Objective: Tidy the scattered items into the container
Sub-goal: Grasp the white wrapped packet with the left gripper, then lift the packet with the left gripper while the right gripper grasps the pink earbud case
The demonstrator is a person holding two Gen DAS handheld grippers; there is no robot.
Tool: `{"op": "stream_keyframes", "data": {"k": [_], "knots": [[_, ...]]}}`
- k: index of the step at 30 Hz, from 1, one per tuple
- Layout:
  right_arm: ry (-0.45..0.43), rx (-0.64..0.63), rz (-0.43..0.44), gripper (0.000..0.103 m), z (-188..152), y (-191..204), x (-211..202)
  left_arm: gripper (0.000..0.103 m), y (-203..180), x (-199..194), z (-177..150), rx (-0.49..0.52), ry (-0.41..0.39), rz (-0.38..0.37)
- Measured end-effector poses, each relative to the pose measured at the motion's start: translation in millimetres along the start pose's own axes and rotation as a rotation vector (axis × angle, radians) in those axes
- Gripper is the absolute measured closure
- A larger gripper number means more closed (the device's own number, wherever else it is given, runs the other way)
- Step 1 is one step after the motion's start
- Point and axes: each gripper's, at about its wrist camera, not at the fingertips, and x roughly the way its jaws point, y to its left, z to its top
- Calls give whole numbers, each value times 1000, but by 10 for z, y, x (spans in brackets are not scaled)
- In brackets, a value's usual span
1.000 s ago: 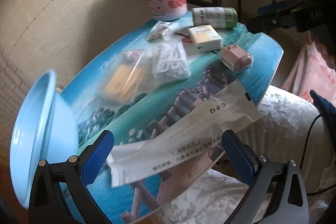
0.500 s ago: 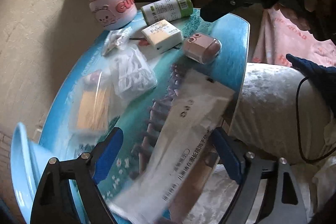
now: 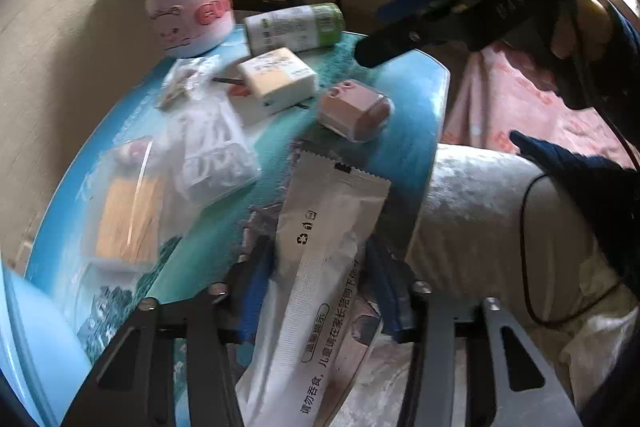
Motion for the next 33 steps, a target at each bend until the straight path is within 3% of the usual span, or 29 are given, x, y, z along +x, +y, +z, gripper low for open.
{"op": "stream_keyframes", "data": {"k": [13, 22, 30, 33], "knots": [[11, 7, 10, 0, -35, -21, 34, 70, 19, -38, -93, -137, -50, 170], [26, 25, 7, 0, -68, -40, 62, 71, 158, -167, -242, -391, -106, 318], [12, -26, 75, 0, -134, 291, 106, 71, 246, -332, -361, -604, -134, 391], [9, -56, 72, 5, -184, 431, 157, 71, 242, -380, -430, -623, -142, 402]]}}
